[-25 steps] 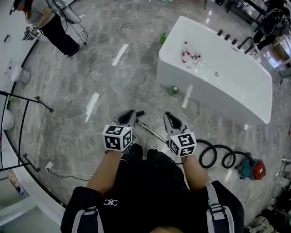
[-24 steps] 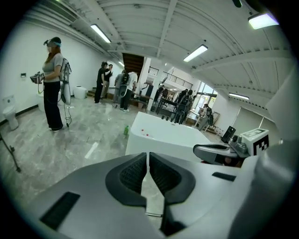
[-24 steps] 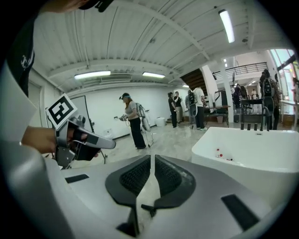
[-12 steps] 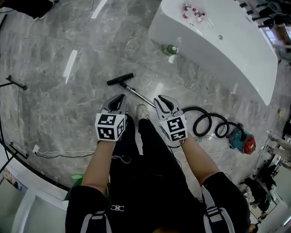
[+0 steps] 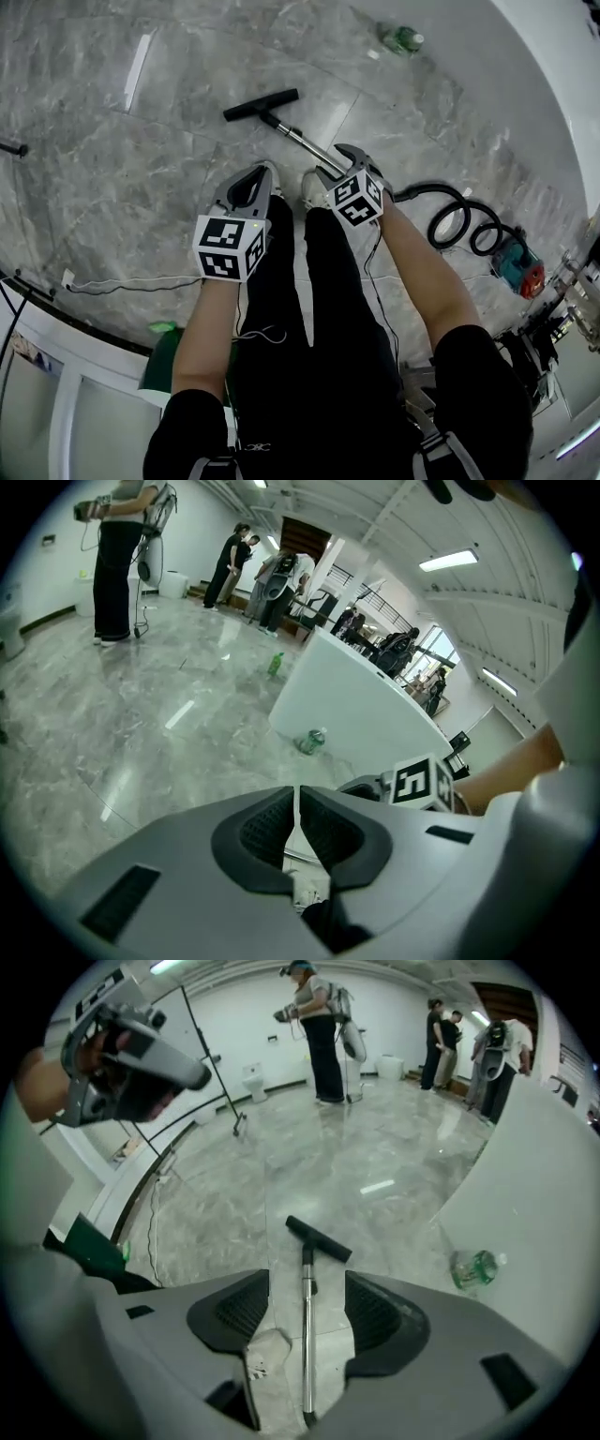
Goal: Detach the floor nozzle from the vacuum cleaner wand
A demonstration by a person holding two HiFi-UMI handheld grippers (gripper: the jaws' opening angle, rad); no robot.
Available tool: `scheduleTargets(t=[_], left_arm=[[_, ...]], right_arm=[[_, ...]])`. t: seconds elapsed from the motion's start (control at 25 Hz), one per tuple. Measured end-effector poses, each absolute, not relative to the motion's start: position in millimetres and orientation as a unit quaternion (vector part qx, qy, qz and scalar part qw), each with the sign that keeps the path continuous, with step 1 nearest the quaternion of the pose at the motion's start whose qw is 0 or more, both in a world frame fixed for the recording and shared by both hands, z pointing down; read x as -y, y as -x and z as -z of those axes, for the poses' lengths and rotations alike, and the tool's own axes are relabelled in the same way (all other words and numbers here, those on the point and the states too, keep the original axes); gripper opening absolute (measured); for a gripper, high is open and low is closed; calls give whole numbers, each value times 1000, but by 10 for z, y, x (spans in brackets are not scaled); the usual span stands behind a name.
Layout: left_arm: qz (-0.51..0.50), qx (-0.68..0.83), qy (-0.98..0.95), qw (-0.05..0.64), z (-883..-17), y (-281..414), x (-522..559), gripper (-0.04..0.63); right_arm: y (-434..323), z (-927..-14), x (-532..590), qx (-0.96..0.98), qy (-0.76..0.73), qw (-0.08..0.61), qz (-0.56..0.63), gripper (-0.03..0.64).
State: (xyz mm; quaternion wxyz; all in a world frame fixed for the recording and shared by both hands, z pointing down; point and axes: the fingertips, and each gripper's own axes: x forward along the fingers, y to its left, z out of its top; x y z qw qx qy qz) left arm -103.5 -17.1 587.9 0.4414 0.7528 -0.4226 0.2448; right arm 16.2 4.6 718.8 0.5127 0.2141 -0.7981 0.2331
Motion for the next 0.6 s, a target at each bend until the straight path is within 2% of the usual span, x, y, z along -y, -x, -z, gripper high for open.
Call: scheduleTargets(t=[0.32,0.6], left_arm=[[-251,394,-752,466,-7140,1317,-82,8],[-257,387,-729,503,-7976,1569,-322,8]], right_arm=[[68,-9580,-348,743,-169,600,-246,242],[16,-10730,-580,702,-173,643,-254,242]])
